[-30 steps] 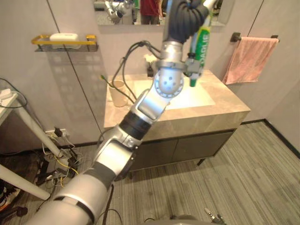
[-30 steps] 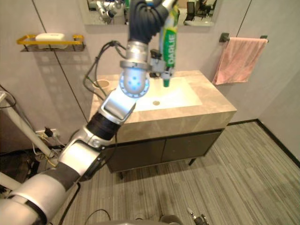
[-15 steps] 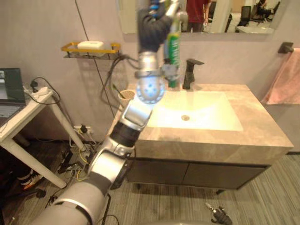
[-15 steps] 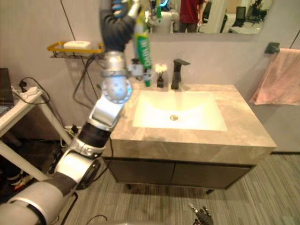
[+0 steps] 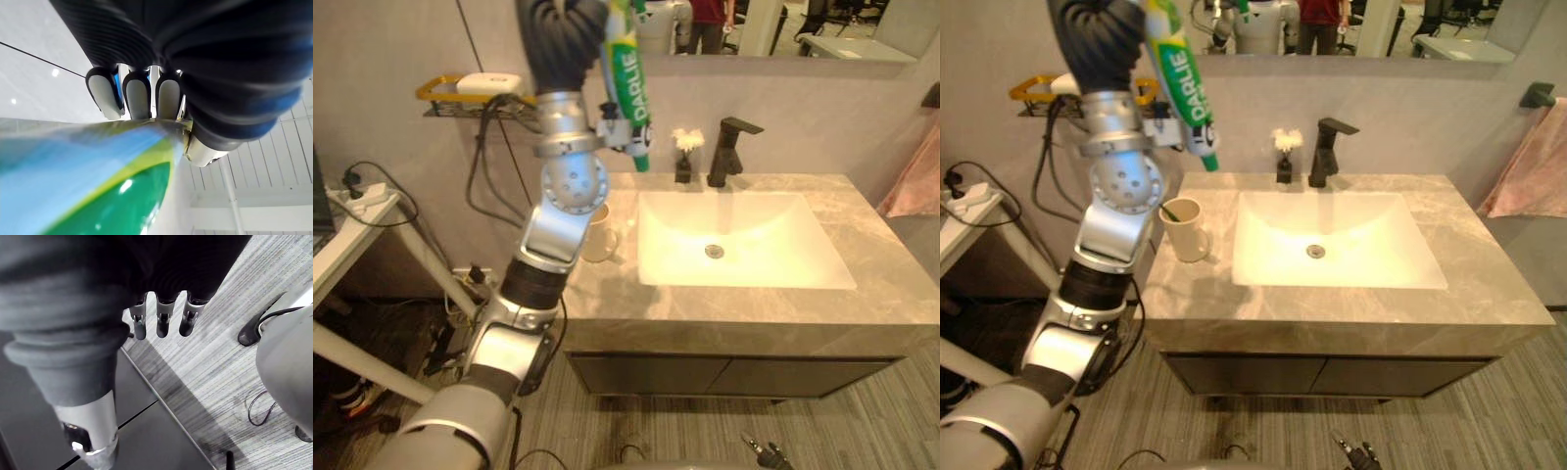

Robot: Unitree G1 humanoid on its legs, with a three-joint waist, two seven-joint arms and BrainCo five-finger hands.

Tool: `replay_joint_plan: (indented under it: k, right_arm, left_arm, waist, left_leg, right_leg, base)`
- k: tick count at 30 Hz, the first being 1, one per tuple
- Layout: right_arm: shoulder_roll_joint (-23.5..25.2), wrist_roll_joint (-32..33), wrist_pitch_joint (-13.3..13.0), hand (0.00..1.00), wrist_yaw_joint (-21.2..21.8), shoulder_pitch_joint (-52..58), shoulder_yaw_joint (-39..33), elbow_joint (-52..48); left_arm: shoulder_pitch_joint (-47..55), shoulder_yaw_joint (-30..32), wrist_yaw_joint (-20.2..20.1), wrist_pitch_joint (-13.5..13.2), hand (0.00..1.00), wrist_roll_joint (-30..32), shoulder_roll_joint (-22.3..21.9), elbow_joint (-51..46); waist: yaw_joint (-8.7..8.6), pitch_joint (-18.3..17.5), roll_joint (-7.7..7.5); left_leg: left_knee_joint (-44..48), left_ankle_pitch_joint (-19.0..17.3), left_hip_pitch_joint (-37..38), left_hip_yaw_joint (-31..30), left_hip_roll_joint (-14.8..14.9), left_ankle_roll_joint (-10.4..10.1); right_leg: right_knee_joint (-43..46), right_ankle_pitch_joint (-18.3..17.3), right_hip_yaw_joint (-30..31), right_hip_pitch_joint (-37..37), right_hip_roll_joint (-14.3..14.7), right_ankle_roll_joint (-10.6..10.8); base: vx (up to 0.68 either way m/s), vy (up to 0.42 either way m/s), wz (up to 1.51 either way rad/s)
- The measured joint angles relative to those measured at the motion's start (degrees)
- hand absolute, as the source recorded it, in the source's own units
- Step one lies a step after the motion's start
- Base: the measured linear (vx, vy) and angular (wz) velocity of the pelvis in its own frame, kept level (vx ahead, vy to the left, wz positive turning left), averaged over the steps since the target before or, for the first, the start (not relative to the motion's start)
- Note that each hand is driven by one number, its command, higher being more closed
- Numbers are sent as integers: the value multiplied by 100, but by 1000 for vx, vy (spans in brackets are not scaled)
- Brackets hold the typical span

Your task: Organize washtable

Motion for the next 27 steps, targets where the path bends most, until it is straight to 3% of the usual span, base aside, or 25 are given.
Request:
replay_joint_plan:
  k: [7, 11, 14, 17, 27]
  right_arm:
    - [-78, -4, 2, 0, 34, -44, 9, 75]
    - [-96, -4, 3, 0, 111, -33, 11, 195]
    - [-153, -4, 3, 0, 149, -27, 20, 199]
    - [-223, -4, 0, 0, 153, -32, 80, 199]
    - [-272, 2, -13, 0, 168, -26, 295, 295]
  left_arm:
    - [731, 272, -125, 9, 100, -1, 484, 58]
    - [998, 654, -122, 22, 100, -3, 635, 112]
    - [1348, 978, -117, 19, 100, -2, 850, 98]
    - [1688, 987, -122, 20, 100, -1, 852, -45]
    - [2100, 1187, -123, 4, 100, 11, 804, -540]
  waist:
    - [29, -9, 33]
    - [164, -7, 53]
    - [175, -56, 169]
    - [204, -52, 248]
    - [320, -31, 287]
  left_leg:
    - [-4, 9, -15, -195, 23, 9]
    - [-4, 10, -22, -261, 88, 9]
    - [-4, 49, -41, -292, 142, -51]
    - [-6, 72, -41, -291, 160, -85]
    - [-235, 305, -114, -283, 167, -205]
  right_leg:
    - [28, 153, 5, -20, 42, -45]
    - [16, 185, 2, -14, 86, -91]
    - [-6, 209, -4, -15, 126, -86]
    - [-35, 209, 2, -25, 137, -86]
    - [-192, 209, 46, -155, 175, -88]
  base:
    - [84, 17, 8]
    - [69, -1, -3]
    - [57, 12, 1]
    - [13, 16, -3]
    - [-43, 24, -8]
